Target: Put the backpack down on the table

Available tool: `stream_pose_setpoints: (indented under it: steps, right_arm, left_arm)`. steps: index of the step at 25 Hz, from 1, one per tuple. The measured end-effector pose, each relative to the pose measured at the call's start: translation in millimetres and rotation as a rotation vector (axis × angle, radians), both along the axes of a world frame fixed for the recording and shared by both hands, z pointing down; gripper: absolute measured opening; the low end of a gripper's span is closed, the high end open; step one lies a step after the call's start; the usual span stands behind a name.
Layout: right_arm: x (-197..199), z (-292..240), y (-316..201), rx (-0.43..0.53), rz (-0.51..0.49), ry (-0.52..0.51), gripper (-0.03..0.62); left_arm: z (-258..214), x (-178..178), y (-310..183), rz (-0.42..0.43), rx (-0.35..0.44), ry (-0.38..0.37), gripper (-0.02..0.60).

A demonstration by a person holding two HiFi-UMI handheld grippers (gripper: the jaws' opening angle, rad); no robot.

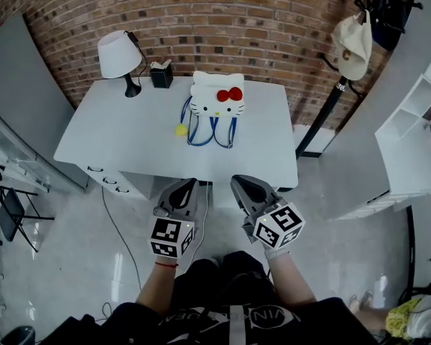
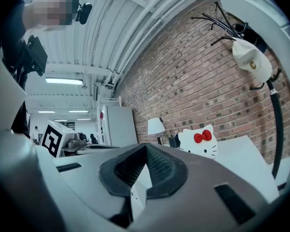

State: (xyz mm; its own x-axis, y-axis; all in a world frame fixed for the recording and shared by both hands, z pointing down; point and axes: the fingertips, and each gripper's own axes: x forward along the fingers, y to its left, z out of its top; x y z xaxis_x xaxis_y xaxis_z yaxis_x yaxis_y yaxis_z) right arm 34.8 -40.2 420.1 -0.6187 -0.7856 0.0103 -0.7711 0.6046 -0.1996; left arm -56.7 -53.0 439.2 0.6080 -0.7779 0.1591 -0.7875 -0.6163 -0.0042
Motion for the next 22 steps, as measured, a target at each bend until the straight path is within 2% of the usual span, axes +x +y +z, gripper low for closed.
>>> stream_pose_setpoints:
  steps: [3, 8, 12, 17, 22]
  right_arm:
    - [-9, -10, 3, 0.016, -0.028, -0.008, 0.002]
    - [-10, -20, 18, 0.026, -0.062, -0.005, 0.002]
    - [5, -17, 41, 0.004, -0.063, -0.004, 0.000]
    - [25, 2, 76, -0.062, -0.046, -0.023, 0.002]
    - [29, 6, 112, -0.052, -0.052, -0.012, 0.000]
  left_arm:
    - [-10, -10, 4, -0.025, 0.019, 0.005, 0.005]
    - [-11, -13, 18, -0.072, -0.002, 0.019, 0.005]
    - [-7, 4, 39, -0.076, -0.031, 0.032, 0.005]
    - [-3, 28, 77, -0.052, -0.051, 0.009, 0.005]
    - [-1, 40, 114, -0.048, -0.054, 0.001, 0.005]
